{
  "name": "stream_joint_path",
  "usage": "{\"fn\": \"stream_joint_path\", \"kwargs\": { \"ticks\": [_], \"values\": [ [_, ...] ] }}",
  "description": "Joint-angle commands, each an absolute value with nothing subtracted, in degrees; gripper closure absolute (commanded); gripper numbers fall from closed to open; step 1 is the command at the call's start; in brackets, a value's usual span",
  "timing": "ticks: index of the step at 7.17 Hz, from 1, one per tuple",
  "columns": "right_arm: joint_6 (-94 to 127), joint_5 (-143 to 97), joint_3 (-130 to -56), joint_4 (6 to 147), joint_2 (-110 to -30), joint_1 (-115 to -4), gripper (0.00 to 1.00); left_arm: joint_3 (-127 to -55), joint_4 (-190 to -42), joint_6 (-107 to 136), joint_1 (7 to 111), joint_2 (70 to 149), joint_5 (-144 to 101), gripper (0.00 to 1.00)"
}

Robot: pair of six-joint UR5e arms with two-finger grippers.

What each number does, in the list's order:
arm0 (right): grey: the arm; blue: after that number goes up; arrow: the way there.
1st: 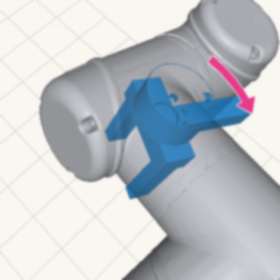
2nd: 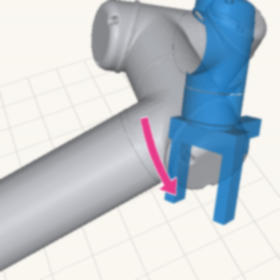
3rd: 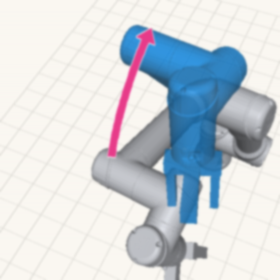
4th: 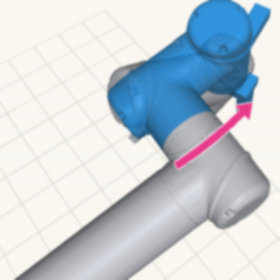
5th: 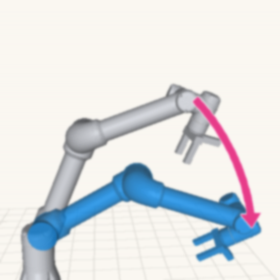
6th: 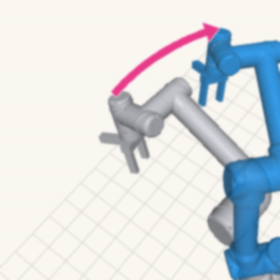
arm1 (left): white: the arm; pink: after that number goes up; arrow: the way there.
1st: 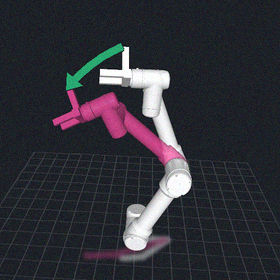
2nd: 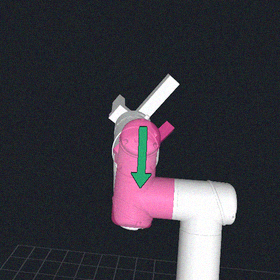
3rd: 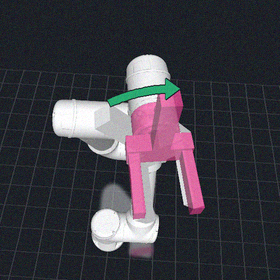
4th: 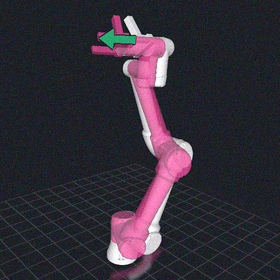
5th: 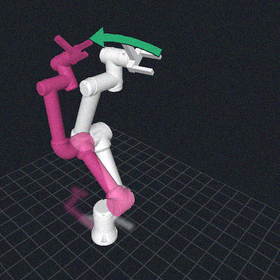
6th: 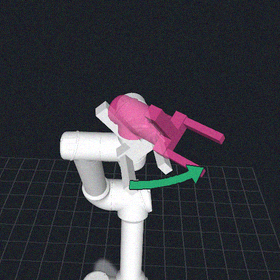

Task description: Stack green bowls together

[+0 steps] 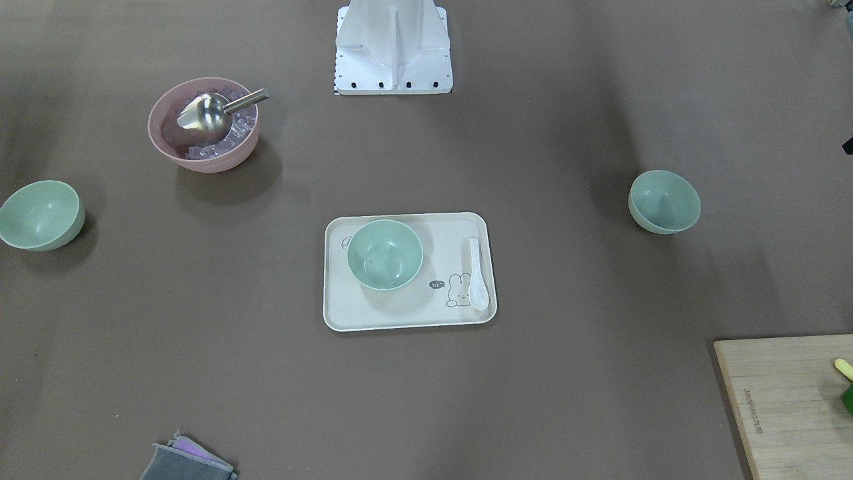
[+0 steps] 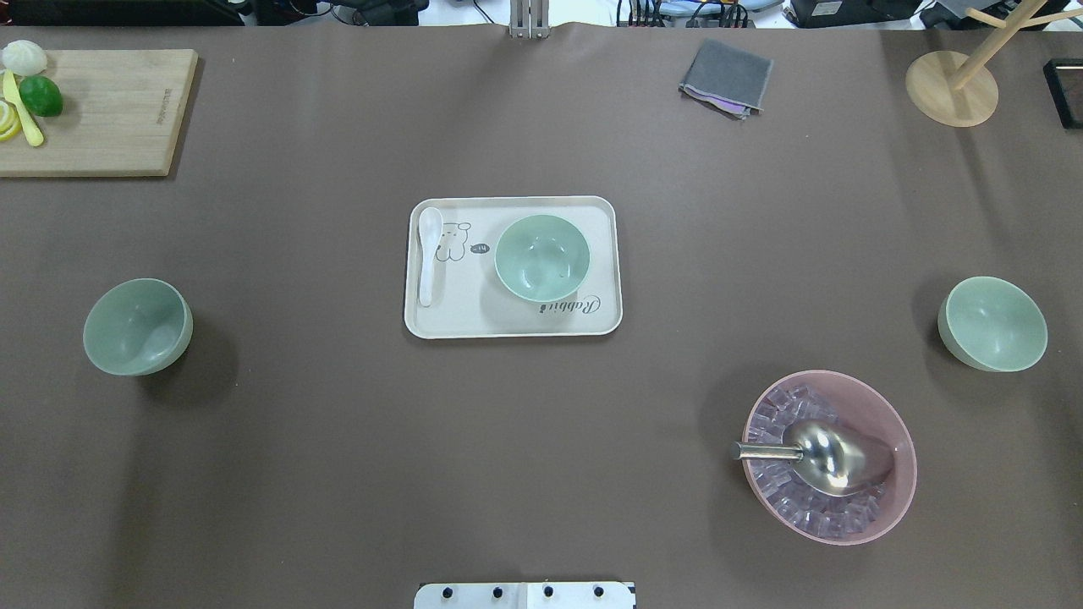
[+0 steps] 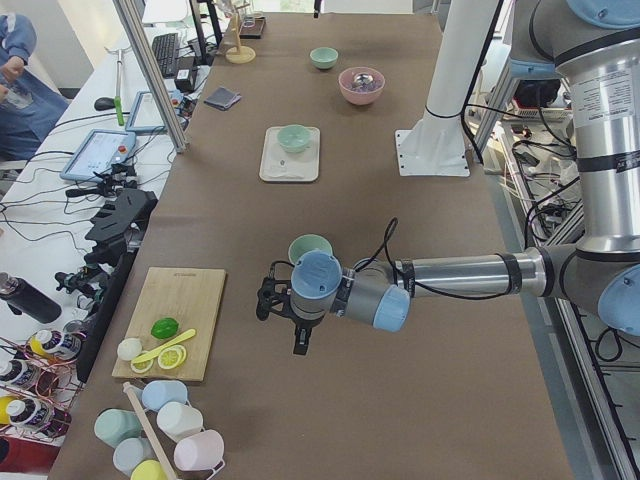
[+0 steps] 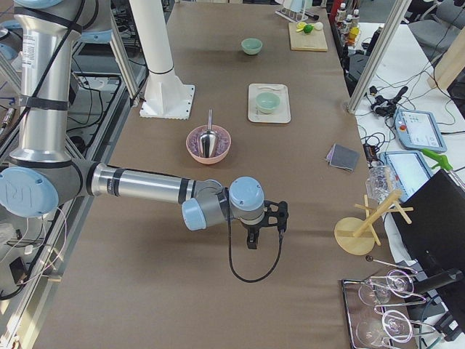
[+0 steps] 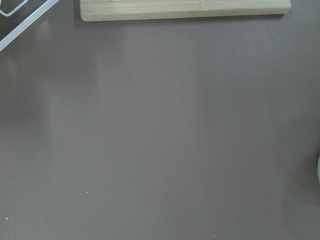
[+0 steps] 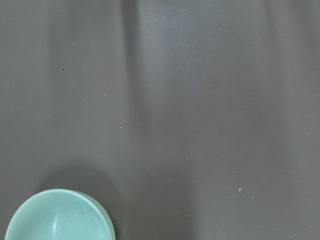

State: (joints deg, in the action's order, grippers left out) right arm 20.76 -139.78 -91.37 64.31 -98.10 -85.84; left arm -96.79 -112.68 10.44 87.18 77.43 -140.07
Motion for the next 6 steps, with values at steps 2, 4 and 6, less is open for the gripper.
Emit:
{"fn": "stream_joint_path", "kwargs": {
  "ticks": [2,4,6],
  "values": [
    [21.2,-137.0,-91.1,57.9,-100.3,-77.8,0.0,-97.1,-115.5,16.1,85.4,77.7,-140.1,0.03],
    [26.3,-133.7,-88.9,57.7,-98.1,-71.0,0.01,-96.9,-115.6,16.3,85.0,78.0,-140.1,0.03],
    [30.0,-133.5,-88.3,57.5,-97.0,-68.6,0.04,-96.9,-115.6,17.0,85.0,78.0,-140.1,0.03]
  ]
}}
